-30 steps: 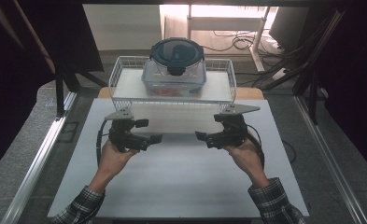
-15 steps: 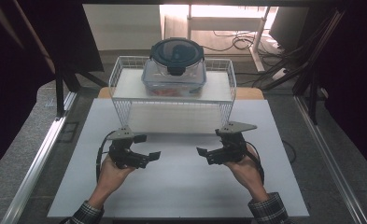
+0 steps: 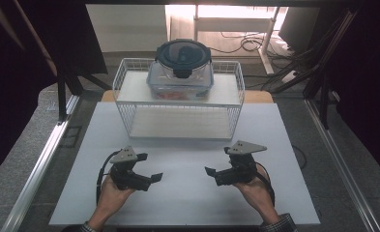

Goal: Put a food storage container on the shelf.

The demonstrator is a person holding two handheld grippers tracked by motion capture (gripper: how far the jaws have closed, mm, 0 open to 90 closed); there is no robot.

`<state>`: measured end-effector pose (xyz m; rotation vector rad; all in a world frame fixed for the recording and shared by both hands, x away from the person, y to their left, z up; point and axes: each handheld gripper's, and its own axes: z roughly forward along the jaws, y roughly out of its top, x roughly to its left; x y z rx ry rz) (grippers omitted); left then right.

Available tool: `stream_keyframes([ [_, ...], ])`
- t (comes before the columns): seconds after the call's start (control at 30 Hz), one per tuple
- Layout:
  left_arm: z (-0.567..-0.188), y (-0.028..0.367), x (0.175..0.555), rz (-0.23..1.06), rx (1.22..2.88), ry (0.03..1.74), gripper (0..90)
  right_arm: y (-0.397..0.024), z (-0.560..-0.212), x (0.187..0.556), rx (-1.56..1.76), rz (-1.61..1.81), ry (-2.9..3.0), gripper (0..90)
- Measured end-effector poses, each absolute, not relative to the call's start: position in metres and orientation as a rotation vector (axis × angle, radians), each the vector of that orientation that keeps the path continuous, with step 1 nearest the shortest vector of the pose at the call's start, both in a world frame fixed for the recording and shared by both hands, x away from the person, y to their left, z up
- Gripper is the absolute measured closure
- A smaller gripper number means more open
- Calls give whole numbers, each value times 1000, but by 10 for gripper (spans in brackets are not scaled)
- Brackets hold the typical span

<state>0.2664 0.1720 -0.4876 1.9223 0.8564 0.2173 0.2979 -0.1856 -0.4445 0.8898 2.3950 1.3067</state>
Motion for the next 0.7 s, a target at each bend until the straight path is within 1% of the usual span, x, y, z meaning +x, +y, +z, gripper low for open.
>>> stream_keyframes([
  [0.4, -503, 178, 248, 245, 1966, 880, 28, -199, -469, 280, 913, 1288, 2399, 8],
  [0.5, -511, 176, 243, 256, 2009, 882, 19, -201, -478, 273, 915, 1261, 2400, 0],
  [0.7, -529, 171, 244, 218, 2074, 908, 11, -199, -493, 265, 913, 1178, 2424, 0],
])
